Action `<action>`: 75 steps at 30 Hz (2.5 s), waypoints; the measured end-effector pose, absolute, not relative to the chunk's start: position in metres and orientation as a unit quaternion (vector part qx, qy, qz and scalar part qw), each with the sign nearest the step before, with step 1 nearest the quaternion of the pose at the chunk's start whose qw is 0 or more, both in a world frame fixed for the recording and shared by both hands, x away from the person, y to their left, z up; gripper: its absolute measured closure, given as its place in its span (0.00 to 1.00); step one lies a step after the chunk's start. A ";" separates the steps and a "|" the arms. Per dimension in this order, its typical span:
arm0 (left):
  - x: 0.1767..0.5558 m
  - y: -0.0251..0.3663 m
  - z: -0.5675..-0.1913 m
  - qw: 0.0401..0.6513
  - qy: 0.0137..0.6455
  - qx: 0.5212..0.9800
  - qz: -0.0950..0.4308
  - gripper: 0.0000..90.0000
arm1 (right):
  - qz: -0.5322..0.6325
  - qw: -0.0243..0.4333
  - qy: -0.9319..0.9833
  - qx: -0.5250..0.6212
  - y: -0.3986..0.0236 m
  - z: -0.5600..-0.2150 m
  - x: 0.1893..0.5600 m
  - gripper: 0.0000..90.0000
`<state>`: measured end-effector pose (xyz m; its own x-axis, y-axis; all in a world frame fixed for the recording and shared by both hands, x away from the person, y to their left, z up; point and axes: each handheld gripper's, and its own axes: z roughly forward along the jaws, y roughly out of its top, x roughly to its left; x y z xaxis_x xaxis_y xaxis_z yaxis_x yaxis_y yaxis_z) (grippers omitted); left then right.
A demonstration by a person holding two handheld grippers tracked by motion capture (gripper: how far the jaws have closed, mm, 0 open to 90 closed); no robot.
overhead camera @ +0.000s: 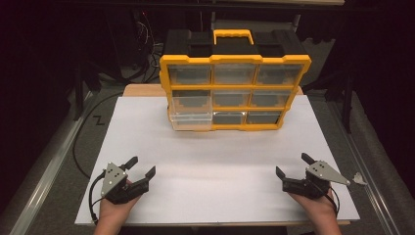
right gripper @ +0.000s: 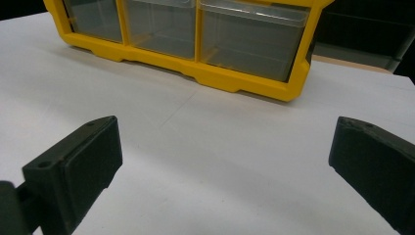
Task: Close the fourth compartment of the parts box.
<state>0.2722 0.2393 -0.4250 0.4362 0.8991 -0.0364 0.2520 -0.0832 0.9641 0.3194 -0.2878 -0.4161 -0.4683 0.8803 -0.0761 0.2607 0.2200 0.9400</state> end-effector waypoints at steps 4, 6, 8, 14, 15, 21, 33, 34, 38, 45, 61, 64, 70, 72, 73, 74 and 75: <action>0.271 0.239 -0.424 0.522 0.428 0.668 0.313 0.41 | 0.480 0.324 0.711 0.400 -0.288 -0.416 0.319 0.01; 0.270 0.239 -0.424 0.524 0.428 0.666 0.313 0.47 | 0.480 0.325 0.710 0.400 -0.288 -0.416 0.319 0.01; 0.270 0.240 -0.424 0.526 0.427 0.667 0.311 0.52 | 0.481 0.323 0.711 0.399 -0.287 -0.416 0.319 0.01; 0.270 0.239 -0.424 0.525 0.422 0.671 0.309 0.66 | 0.480 0.324 0.711 0.399 -0.287 -0.416 0.320 0.01; 0.270 0.239 -0.424 0.525 0.422 0.672 0.308 0.69 | 0.480 0.324 0.711 0.399 -0.287 -0.416 0.320 0.01; 0.270 0.241 -0.423 0.528 0.422 0.671 0.304 0.83 | 0.478 0.325 0.712 0.398 -0.287 -0.417 0.320 0.01; 0.270 0.244 -0.421 0.532 0.429 0.665 0.300 0.99 | 0.480 0.324 0.712 0.398 -0.286 -0.416 0.320 0.01; 0.270 0.244 -0.421 0.532 0.429 0.665 0.300 1.00 | 0.480 0.325 0.712 0.397 -0.286 -0.416 0.320 0.01; 0.269 0.243 -0.421 0.533 0.427 0.665 0.303 1.00 | 0.480 0.325 0.712 0.397 -0.287 -0.416 0.320 0.01; 0.268 0.239 -0.422 0.536 0.424 0.665 0.301 0.99 | 0.480 0.325 0.712 0.397 -0.287 -0.416 0.320 0.01; 0.271 0.212 -0.418 0.554 0.404 0.664 0.297 0.99 | 0.481 0.321 0.715 0.394 -0.284 -0.418 0.321 0.01; 0.273 0.206 -0.416 0.558 0.400 0.666 0.291 0.99 | 0.481 0.321 0.716 0.392 -0.284 -0.417 0.321 0.01; 0.278 0.195 -0.414 0.559 0.394 0.672 0.284 0.99 | 0.482 0.320 0.717 0.389 -0.283 -0.418 0.321 0.01; 0.280 0.192 -0.413 0.559 0.392 0.673 0.286 0.99 | 0.482 0.319 0.718 0.389 -0.282 -0.418 0.322 0.01; 0.281 0.191 -0.412 0.559 0.391 0.673 0.286 0.99 | 0.482 0.318 0.717 0.390 -0.282 -0.418 0.321 0.01; 0.283 0.190 -0.411 0.561 0.392 0.672 0.284 0.99 | 0.482 0.318 0.718 0.390 -0.282 -0.419 0.322 0.01; 0.284 0.189 -0.410 0.562 0.393 0.670 0.284 0.99 | 0.481 0.317 0.718 0.390 -0.282 -0.419 0.322 0.01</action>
<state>0.2835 0.1891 -0.4099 0.5305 0.8455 -0.0608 0.2075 -0.0599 0.9764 0.3216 -0.2815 -0.4187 -0.4940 0.8658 -0.0802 0.2550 0.2324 0.9386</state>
